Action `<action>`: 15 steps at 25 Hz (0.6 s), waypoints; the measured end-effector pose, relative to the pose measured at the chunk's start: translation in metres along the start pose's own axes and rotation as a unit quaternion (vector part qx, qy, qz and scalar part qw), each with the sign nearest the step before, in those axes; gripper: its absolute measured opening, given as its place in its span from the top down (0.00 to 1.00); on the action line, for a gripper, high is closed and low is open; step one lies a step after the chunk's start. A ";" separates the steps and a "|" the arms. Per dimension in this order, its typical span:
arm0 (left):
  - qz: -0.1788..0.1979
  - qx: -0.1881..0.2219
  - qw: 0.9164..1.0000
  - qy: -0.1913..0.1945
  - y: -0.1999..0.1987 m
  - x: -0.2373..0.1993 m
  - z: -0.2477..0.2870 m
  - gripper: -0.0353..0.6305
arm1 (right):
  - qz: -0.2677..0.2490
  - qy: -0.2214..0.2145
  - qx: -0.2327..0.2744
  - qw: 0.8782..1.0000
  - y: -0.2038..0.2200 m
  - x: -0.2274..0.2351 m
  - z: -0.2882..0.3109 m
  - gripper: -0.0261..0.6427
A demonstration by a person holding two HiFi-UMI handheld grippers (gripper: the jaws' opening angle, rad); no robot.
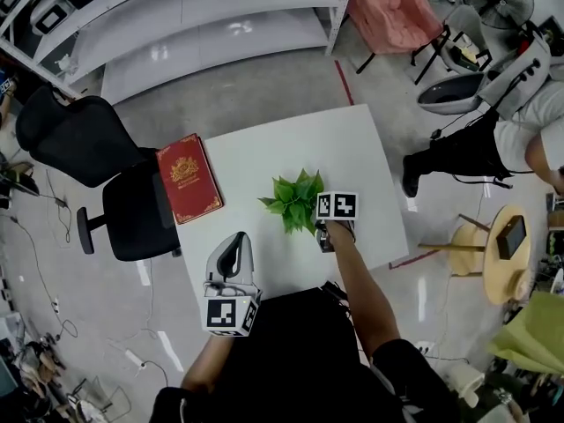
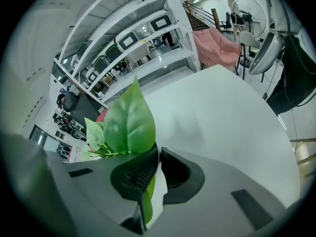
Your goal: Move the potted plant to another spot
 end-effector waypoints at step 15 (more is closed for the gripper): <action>-0.003 0.007 1.000 0.028 0.000 -0.010 -0.012 0.92 | 0.006 0.016 0.024 1.000 -0.001 0.002 -0.009 0.92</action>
Point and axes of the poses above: the fingertips, and each gripper's own axes: z forward along the fingers, x to its right, y out of its underside, the point moved 5 cm from there along -z, backward along the fingers, and after that the axes turned 3 degrees about x, right-handed, at the moved point
